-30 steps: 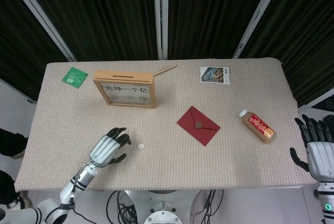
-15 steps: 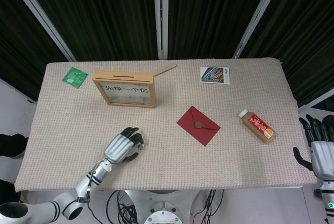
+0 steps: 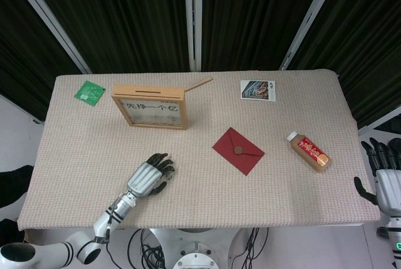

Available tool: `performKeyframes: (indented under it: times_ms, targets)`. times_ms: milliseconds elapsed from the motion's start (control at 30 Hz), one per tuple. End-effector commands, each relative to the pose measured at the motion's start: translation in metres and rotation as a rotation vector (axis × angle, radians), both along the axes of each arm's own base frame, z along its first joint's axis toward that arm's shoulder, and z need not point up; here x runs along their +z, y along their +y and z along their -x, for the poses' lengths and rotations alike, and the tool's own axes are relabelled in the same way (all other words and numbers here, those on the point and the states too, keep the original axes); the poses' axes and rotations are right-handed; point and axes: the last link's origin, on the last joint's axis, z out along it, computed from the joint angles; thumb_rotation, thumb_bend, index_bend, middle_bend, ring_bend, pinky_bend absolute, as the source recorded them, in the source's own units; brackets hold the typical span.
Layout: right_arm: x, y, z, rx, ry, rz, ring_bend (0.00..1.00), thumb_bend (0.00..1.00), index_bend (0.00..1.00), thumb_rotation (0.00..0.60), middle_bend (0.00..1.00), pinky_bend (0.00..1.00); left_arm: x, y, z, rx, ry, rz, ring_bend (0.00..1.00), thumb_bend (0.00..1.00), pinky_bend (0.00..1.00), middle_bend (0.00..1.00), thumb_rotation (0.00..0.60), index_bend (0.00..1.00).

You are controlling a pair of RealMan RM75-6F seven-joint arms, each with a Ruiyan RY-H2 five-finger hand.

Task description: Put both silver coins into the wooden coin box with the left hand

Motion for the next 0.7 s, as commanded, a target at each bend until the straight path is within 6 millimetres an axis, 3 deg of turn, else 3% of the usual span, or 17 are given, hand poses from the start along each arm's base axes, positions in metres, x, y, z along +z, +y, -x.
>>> performKeyframes:
  times_ms: [33, 700]
  targets:
    - [-0.0001, -0.0001, 0.0001, 0.0, -0.001, 0.0, 0.0, 0.33, 0.0, 0.6, 0.0, 0.0, -0.0002, -0.0003, -0.0004, 0.001, -0.002, 0.001, 0.07, 0.26, 0.15, 0.19, 0.6, 0.32]
    - [-0.001, -0.0002, 0.0007, -0.002, 0.002, -0.004, 0.0, 0.33, 0.0, 0.6, 0.0, 0.0, 0.0009, 0.0003, 0.0004, 0.01, -0.004, -0.001, 0.07, 0.26, 0.15, 0.19, 0.6, 0.41]
